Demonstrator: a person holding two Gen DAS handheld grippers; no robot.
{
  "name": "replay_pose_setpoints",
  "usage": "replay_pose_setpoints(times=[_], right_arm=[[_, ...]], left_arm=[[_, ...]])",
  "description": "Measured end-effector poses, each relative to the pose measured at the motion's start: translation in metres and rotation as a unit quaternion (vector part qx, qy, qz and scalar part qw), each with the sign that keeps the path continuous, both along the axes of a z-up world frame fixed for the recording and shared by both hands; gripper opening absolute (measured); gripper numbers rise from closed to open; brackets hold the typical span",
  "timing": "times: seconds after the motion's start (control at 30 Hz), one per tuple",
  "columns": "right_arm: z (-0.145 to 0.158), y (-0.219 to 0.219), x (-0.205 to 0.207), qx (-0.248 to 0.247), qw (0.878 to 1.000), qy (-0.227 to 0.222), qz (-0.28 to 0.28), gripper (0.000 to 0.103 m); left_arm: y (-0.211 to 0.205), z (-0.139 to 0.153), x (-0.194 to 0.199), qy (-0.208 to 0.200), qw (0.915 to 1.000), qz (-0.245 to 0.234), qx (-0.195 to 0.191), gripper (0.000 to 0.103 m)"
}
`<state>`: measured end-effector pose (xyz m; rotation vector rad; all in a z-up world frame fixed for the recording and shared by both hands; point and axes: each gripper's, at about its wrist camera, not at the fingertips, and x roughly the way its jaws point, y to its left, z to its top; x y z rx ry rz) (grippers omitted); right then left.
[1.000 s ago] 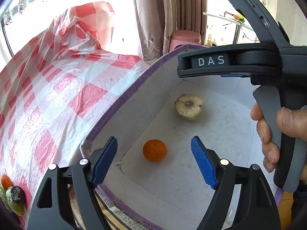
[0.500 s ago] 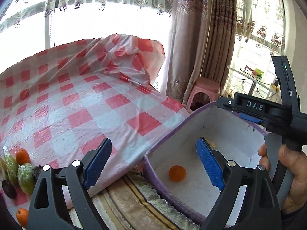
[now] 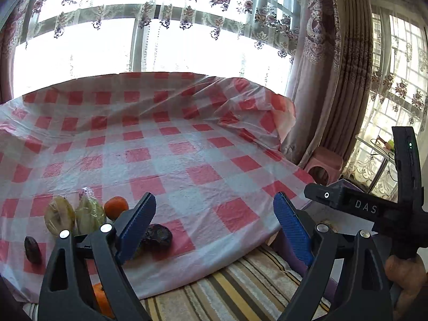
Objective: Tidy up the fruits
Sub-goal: 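Return both tools to the fruit on the checked cloth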
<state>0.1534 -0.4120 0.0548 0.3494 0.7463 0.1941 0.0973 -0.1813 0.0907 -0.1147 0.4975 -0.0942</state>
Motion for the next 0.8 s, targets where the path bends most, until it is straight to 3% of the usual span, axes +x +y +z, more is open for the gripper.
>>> replay_pose_setpoints(times=[0.27,0.43,0.8], right_arm=[[-0.016,0.075,-0.007,-0.009,0.996,0.018,0.083,0.092],[-0.017,0.106,-0.011,-0.019,0.993,0.020,0.117,0.093],[-0.020,0.155,-0.029,-0.043,0.981,0.027,0.190,0.093]], left_arm=[[0.077,-0.003,-0.020,0.009,0.9960,0.065,-0.061,0.087],[0.118,-0.008,-0.034,0.011,0.9909,0.108,-0.079,0.087],[0.206,-0.042,-0.043,0.090,0.9647,0.197,-0.150,0.085]])
